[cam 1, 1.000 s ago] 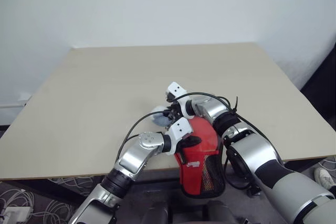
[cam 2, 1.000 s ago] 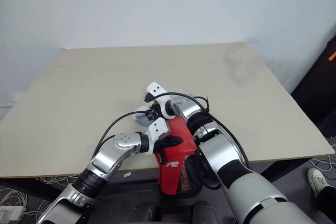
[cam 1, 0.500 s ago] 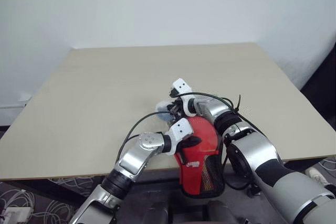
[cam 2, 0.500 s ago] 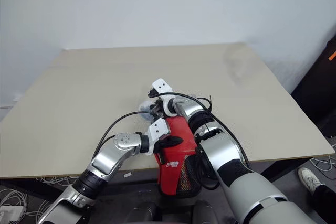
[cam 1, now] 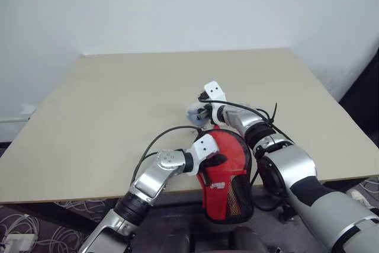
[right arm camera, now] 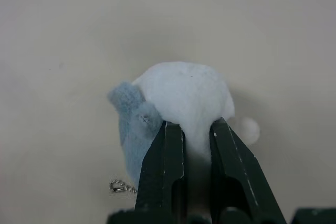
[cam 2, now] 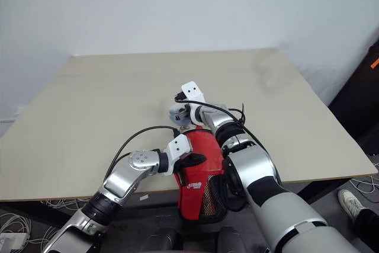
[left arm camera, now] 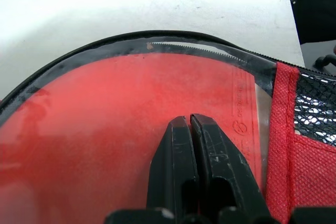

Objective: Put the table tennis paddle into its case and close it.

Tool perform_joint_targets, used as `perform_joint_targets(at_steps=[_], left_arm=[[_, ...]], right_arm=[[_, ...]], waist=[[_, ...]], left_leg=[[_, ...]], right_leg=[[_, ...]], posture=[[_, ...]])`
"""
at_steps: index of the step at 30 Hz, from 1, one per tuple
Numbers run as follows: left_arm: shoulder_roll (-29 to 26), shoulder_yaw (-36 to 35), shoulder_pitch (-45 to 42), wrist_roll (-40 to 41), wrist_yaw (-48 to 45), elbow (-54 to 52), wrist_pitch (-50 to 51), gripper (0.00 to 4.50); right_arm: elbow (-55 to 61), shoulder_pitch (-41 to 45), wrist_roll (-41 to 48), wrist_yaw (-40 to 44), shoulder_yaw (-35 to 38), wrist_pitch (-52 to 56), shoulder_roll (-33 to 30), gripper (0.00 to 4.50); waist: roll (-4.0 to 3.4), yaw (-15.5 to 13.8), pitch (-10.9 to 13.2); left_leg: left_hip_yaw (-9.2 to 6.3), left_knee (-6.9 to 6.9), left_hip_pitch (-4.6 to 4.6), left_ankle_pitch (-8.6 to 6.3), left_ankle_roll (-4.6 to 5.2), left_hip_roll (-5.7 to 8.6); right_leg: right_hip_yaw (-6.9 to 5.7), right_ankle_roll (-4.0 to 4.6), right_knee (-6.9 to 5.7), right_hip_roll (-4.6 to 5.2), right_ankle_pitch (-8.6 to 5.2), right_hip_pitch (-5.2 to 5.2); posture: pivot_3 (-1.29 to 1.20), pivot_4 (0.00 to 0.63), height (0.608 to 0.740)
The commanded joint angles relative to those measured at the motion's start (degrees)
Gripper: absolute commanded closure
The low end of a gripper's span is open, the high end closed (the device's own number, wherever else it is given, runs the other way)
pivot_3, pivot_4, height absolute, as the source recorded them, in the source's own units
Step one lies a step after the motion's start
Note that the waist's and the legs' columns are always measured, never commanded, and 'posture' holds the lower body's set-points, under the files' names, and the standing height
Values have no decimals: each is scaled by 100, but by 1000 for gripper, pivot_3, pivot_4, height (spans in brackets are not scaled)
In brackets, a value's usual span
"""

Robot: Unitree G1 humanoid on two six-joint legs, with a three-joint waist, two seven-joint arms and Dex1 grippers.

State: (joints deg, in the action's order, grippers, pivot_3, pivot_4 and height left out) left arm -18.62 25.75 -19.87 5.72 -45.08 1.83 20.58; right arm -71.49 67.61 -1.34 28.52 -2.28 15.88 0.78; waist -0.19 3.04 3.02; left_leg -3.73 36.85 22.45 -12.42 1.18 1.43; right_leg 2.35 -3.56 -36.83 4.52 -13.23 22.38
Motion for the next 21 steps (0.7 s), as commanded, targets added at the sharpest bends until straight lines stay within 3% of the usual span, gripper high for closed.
perform_joint_targets(at_steps=[1, 14, 21], left_arm=[[-10, 131, 111, -221, 14, 267, 88, 4500], [92, 136, 72, -275, 4, 400, 109, 4500], [173, 115, -28, -305, 28, 558, 47, 4500]], right_arm=[[176, 325, -54, -197, 70, -173, -226, 4381], [608, 207, -127, -41, 18, 52, -954, 4381], [1532, -233, -141, 360, -108, 458, -1452, 4381]], waist=[[-1, 0, -1], [-12, -4, -8], [-14, -34, -9]], left_leg=[[0, 0, 0, 0, 0, 0], [1, 1, -3, 1, 1, 2], [1, 9, -1, 1, 3, 9]], right_leg=[[0, 0, 0, 0, 0, 0], [0, 0, 1, 2, 0, -7], [-1, -1, 2, 9, 0, -11]], posture=[[0, 0, 740], [0, 0, 740], [0, 0, 740]])
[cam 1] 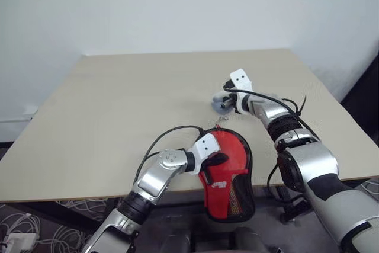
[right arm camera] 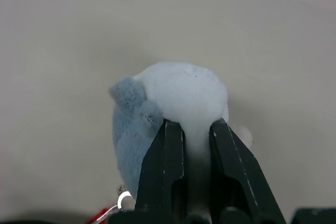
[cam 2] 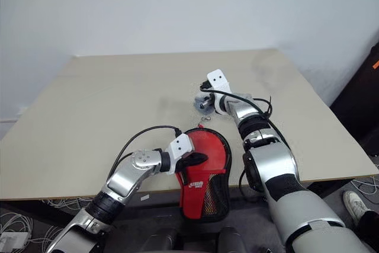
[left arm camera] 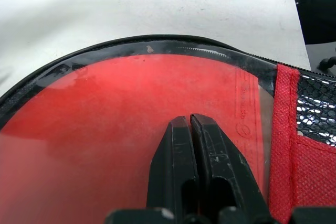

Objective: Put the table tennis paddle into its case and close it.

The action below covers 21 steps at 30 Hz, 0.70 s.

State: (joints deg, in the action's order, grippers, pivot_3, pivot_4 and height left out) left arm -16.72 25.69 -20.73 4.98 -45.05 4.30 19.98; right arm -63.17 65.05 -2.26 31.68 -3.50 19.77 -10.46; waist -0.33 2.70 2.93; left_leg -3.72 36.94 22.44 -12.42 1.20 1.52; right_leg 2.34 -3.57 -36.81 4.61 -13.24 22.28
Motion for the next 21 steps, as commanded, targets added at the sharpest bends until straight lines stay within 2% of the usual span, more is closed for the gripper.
perform_joint_targets(at_steps=[1, 10, 21], left_arm=[[-10, 120, 48, -234, 28, 325, 100, 4500], [3, 120, 66, -247, 44, 355, 93, 4500], [50, 143, 115, -240, 92, 358, 113, 4500]], right_arm=[[866, -73, -44, 97, 3, 151, -396, 4381], [2634, -1067, 104, 426, 55, 1170, -1078, 4381], [4671, -2215, 432, 977, 146, 2249, -2250, 4381]], waist=[[0, 0, 0], [-5, -5, -3], [-7, -60, -5]], left_leg=[[1, 1, 0, 0, 0, 0], [1, 3, 2, 0, 2, 1], [2, 7, 7, 0, 4, 4]], right_leg=[[0, 0, 0, 0, 0, 0], [-1, -1, 1, 4, -1, -1], [-5, -7, 4, 10, -5, -1]], posture=[[0, 0, 740], [0, 0, 740], [0, 0, 740]])
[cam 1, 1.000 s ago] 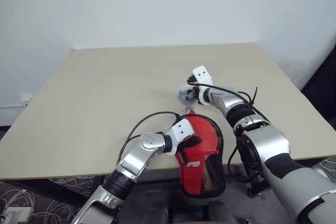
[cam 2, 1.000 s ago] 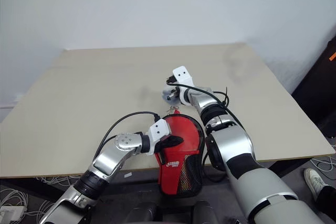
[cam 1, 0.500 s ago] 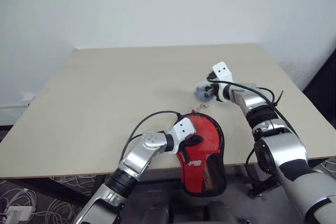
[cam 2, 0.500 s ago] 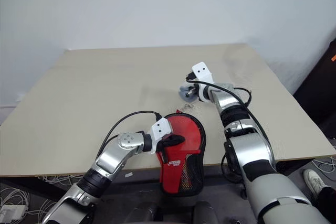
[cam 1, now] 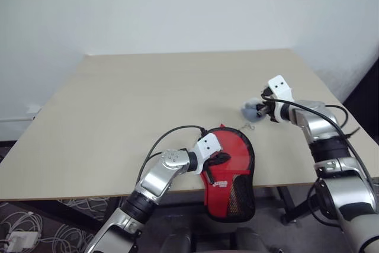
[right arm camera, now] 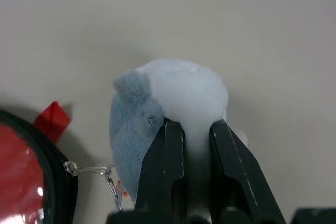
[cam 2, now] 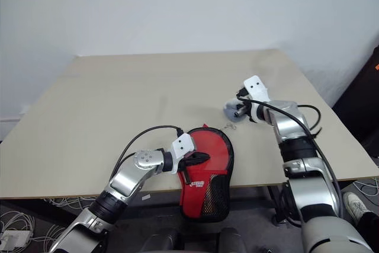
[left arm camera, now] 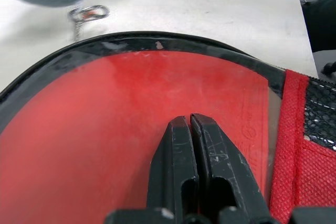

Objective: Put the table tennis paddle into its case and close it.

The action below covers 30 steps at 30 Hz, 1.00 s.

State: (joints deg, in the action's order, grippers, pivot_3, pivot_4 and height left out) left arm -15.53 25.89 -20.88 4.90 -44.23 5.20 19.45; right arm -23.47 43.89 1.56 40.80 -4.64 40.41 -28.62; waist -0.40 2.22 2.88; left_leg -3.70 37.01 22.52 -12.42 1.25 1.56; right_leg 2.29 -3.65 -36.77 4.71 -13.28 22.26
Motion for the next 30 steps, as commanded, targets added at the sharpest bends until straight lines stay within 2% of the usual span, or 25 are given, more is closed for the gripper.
perform_joint_targets(at_steps=[1, 15, 23, 30], left_arm=[[-62, 117, 131, -233, 22, 276, 156, 4500], [3, 134, 80, -232, 22, 404, 134, 4500], [49, 178, 54, -242, -11, 468, 120, 4500], [37, 177, 64, -240, -5, 457, 142, 4500]], right_arm=[[921, -273, 72, 96, 273, 250, -559, 4381], [4060, -2578, 1438, 1203, 809, 1027, -1916, 4381], [4776, -3196, 2073, 1735, 833, 869, -2283, 4381], [4858, -3525, 2231, 1960, 823, 590, -2601, 4381]], waist=[[0, -24, 0], [7, -218, -1], [28, -222, -10], [43, -233, -17]], left_leg=[[1, 0, 0, 0, 0, 0], [11, 22, 4, -11, 16, 0], [11, 24, 4, -13, 17, -2], [11, 25, 5, -15, 17, -3]], right_leg=[[0, -4, 0, 0, -2, 0], [1, -39, 10, 8, -28, -7], [-1, -40, 13, 9, -30, -7], [-1, -34, 15, 10, -35, -7]], posture=[[0, 0, 740], [0, 0, 740], [0, 0, 740], [0, 0, 740]])
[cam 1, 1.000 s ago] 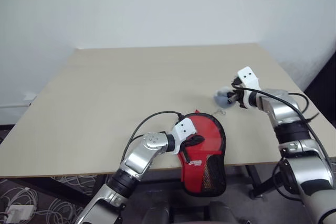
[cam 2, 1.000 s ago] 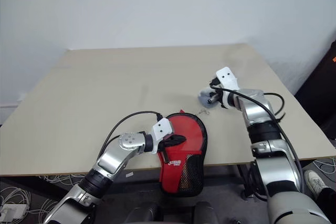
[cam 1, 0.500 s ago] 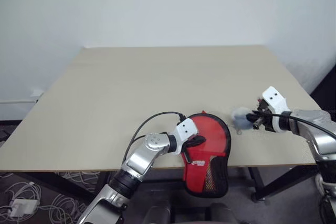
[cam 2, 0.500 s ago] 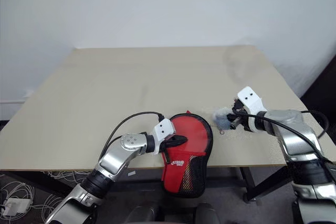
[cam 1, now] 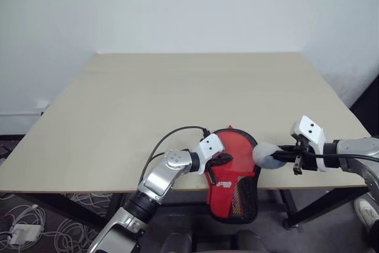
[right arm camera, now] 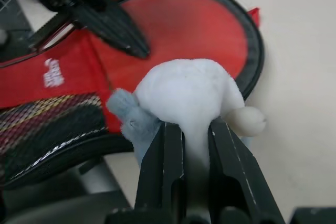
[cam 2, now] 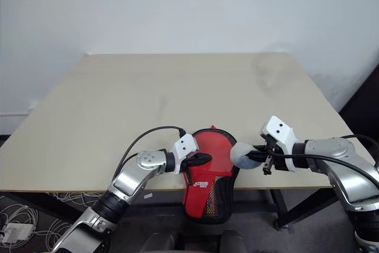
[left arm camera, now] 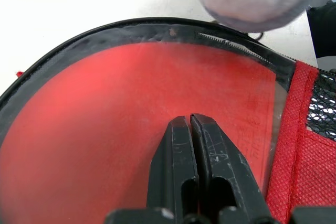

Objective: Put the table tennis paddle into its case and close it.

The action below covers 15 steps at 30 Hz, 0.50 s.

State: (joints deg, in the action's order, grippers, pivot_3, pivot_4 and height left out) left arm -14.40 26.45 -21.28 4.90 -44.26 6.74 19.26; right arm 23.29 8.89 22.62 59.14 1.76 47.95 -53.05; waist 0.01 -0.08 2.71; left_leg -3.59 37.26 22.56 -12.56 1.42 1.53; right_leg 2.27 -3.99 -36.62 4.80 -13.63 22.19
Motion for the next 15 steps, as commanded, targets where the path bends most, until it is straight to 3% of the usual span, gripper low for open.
perform_joint_targets(at_steps=[1, 15], left_arm=[[-81, 120, 108, -241, -3, 295, 170, 4500], [-89, 146, 99, -257, -22, 332, 160, 4500]], right_arm=[[199, -86, 151, 176, 186, -199, -212, 4381], [654, -1126, 615, 1058, 403, -660, -964, 4381]], waist=[[2, -9, 0], [7, -19, -2]], left_leg=[[0, 0, 0, 0, 0, 0], [2, 2, 0, -3, 2, -1]], right_leg=[[0, 0, 0, 0, 0, 0], [0, 0, 3, 2, -6, -1]], posture=[[0, 0, 740], [0, 0, 740]])
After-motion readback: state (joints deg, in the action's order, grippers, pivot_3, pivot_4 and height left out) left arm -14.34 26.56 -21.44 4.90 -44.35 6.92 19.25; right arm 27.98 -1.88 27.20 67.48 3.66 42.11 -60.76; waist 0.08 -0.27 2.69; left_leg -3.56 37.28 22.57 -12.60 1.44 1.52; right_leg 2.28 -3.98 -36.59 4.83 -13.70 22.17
